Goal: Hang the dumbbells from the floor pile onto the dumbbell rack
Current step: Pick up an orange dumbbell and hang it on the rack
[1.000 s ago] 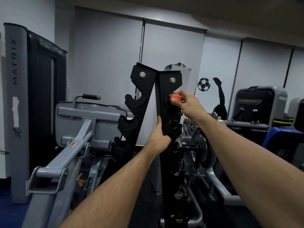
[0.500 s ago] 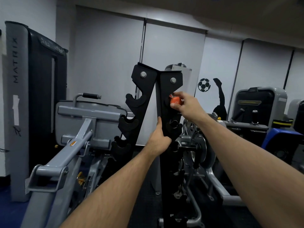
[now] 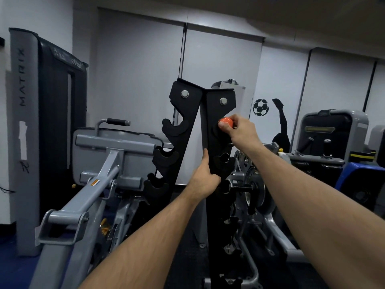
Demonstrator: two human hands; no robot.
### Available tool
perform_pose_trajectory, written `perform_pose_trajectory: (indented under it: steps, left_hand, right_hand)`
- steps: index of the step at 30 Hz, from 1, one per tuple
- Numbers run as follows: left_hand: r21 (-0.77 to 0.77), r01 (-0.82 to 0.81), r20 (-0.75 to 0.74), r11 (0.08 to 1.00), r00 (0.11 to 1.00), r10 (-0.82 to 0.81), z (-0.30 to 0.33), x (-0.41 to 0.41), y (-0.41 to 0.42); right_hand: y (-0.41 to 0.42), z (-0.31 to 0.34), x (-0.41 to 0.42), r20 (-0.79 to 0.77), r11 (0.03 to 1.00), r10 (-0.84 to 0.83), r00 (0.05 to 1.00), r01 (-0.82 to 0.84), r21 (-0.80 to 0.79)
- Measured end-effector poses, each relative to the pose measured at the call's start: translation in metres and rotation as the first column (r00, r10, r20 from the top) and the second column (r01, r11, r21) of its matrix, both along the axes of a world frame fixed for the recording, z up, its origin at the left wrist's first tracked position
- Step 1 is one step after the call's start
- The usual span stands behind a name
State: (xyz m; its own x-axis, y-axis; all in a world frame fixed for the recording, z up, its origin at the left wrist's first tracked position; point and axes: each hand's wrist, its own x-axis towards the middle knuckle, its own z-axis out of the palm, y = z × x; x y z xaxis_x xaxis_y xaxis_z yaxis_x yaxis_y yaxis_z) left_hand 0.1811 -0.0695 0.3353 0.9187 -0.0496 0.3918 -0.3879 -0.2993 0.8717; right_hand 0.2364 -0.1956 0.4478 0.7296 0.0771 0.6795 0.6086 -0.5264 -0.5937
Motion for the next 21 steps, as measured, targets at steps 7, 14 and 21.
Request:
perform_pose_trajectory:
  steps: [7, 14, 21]
  left_hand:
    - [0.001, 0.005, -0.008, 1.000, 1.000, -0.005, -0.0018, 0.0042, 0.0008]
    - [-0.032, 0.017, -0.018, 0.999, 1.000, -0.017, -0.0033, 0.0078, 0.0008]
    - [-0.031, 0.024, -0.023, 0.999, 0.999, -0.024, -0.0021, 0.0053, 0.0007]
  right_hand:
    - [-0.0031, -0.0053, 0.0012, 0.028, 1.000, 0.010, 1.000, -0.010, 0.016]
    - [-0.0062, -0.0063, 0.0015, -0.007, 0.998, 0.024, 1.000, -0.025, -0.062]
    - [-0.0092, -0.0051, -0.0003, -0.007, 0.992, 0.014, 1.000, -0.015, -0.124]
